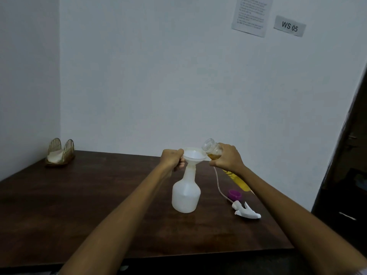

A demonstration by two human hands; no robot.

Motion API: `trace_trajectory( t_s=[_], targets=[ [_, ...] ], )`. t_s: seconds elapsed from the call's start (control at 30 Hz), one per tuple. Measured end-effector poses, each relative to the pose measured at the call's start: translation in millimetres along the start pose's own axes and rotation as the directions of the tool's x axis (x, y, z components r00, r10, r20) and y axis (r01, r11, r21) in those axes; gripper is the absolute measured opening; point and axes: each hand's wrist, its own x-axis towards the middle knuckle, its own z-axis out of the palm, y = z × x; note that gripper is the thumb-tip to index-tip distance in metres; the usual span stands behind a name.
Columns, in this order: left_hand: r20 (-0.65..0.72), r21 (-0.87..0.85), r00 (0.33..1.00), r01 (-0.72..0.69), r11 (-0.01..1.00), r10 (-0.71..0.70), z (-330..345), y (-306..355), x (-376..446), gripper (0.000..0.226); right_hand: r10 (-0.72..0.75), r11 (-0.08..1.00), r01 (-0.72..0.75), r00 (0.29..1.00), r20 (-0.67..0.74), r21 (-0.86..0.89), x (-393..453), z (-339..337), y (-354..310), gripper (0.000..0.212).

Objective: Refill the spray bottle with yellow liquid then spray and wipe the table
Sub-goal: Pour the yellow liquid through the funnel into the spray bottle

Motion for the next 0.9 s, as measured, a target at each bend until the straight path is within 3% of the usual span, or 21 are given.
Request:
trace_trajectory(
  t_s=[0.3, 0.9],
  targets=[
    [-0.029, -0.021, 1.0, -0.01, 1.0, 0.01, 3, 0, 0, 0.026, -0.038, 0.989, 0.044, 0.998, 0.047, -0.14, 3, -8, 7, 0.037],
    [-0.039, -0.046, 0.999, -0.023, 0.999, 0.021, 3, 1, -1, 0.027, -0.055, 0.969, 0.078, 0.993, 0.104, -0.232, 5, -15, 9, 0.039]
  ],
)
